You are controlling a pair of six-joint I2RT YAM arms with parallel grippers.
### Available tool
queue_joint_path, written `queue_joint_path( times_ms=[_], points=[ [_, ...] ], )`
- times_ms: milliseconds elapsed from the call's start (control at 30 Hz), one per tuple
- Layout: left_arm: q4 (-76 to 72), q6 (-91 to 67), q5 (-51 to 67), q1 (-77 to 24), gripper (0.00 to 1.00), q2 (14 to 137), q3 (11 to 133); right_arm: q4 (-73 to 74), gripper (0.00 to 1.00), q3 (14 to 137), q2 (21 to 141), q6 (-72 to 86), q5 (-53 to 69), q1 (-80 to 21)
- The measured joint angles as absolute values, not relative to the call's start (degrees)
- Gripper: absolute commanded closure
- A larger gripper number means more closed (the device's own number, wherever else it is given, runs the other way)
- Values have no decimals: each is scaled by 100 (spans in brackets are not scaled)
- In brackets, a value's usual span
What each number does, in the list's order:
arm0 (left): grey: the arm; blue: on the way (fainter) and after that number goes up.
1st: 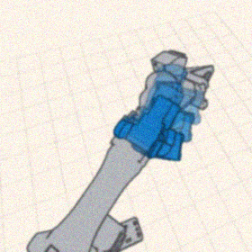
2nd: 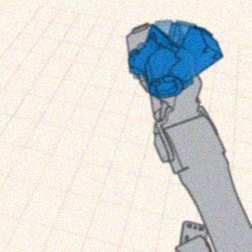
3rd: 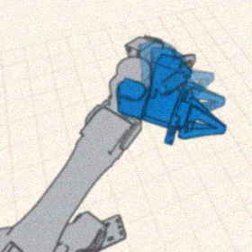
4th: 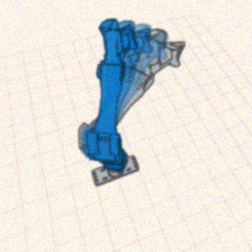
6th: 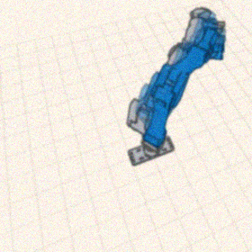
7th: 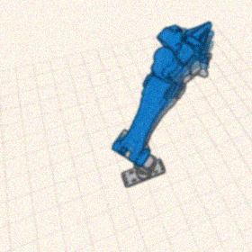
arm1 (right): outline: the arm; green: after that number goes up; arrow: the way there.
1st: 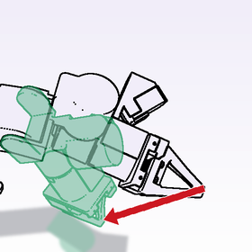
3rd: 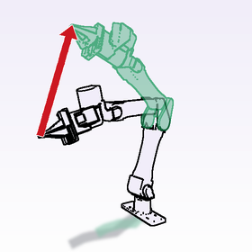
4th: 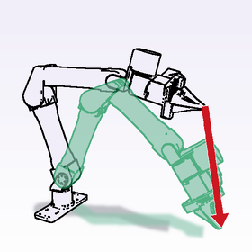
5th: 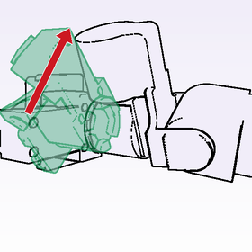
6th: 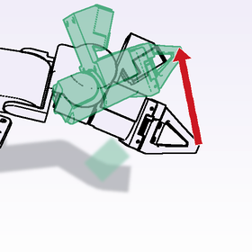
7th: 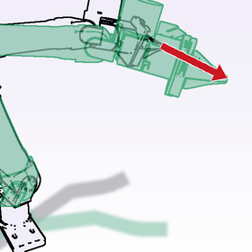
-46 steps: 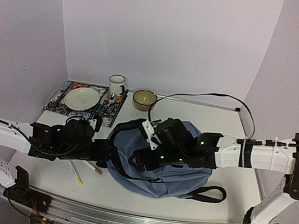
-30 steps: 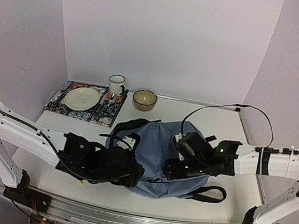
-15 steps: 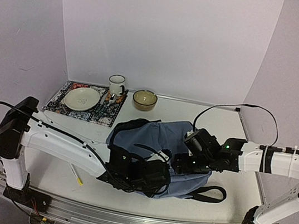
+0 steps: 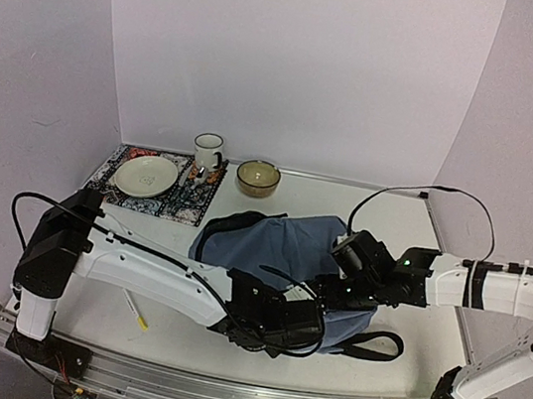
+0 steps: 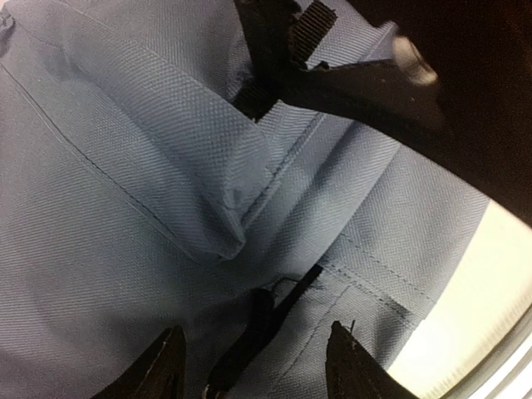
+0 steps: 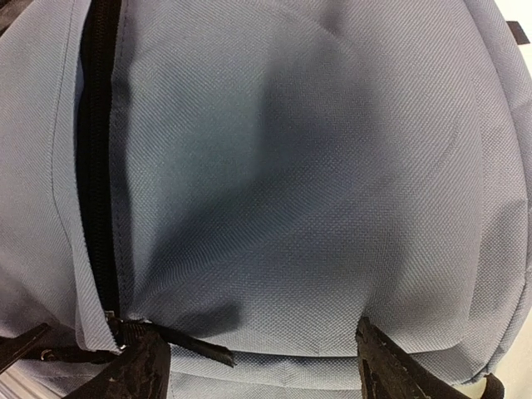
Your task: Pack the student bag
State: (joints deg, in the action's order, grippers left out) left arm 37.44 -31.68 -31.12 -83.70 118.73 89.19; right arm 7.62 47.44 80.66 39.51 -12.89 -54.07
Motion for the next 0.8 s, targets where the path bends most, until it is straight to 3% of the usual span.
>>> queue_joint_path(
  times_ms=[200, 567, 800],
  points=[
    [3963, -3184, -3320, -8368, 60, 11977, 9080, 734, 23, 4742, 8066, 3937, -1272, -5391],
    [3916, -3333, -3301, -8375, 59, 11967, 9042, 689, 22, 4715, 7996, 3903, -1280, -5391],
    [3744, -3567, -3121, -8266, 54, 11705, 8315, 545, 22, 4595, 7402, 3962, -1276, -5315]
  ],
)
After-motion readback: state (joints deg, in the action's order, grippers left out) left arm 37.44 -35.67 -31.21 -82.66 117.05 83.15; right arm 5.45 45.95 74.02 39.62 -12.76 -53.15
